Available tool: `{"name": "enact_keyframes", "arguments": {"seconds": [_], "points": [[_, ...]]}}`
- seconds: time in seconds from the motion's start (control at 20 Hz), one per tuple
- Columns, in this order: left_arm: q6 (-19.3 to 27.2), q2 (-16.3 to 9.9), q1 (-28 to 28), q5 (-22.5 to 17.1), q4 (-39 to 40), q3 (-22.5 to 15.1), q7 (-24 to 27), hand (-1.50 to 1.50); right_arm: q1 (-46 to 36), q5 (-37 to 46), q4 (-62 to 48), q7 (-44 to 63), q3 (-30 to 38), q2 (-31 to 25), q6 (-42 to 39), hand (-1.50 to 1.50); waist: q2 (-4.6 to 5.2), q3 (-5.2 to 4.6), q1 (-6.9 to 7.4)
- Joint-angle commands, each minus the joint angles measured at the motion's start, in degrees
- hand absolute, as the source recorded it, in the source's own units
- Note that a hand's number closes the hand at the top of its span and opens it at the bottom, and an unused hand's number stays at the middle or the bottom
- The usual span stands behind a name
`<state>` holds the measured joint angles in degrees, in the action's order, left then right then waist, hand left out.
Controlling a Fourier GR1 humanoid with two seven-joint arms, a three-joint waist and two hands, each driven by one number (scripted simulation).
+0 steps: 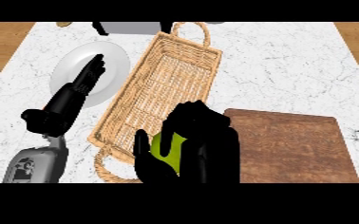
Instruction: Pick the pear from the cutting board and place it in the basket
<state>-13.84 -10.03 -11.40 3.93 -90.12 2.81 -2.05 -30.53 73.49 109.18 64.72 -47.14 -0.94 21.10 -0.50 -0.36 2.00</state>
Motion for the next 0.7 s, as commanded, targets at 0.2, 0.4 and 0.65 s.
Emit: {"name": "enact_keyframes", "arguments": {"seconds": [0.2, 0.4, 0.65], "points": [[-0.98, -0.01, 1.84, -0.23, -0.29, -0.45, 1.96, 0.00, -15.35, -3.53, -7.17, 18.43, 8.76, 0.90, -2.02, 1.50, 0.22, 0.09, 1.49], [-0.31, -0.10, -1.03, -0.34, 1.70, 0.66, 1.46, 0.00, -20.74, -7.10, -13.12, 20.31, 9.33, 0.90, -0.69, 1.50, 0.54, 0.14, 1.00], [1.11, 1.03, -1.35, 0.94, -0.36, -0.62, -0.41, 0.00, -22.73, -9.45, -22.09, 16.49, 11.31, 0.90, 5.32, 1.50, 0.69, 0.28, 0.48]]}}
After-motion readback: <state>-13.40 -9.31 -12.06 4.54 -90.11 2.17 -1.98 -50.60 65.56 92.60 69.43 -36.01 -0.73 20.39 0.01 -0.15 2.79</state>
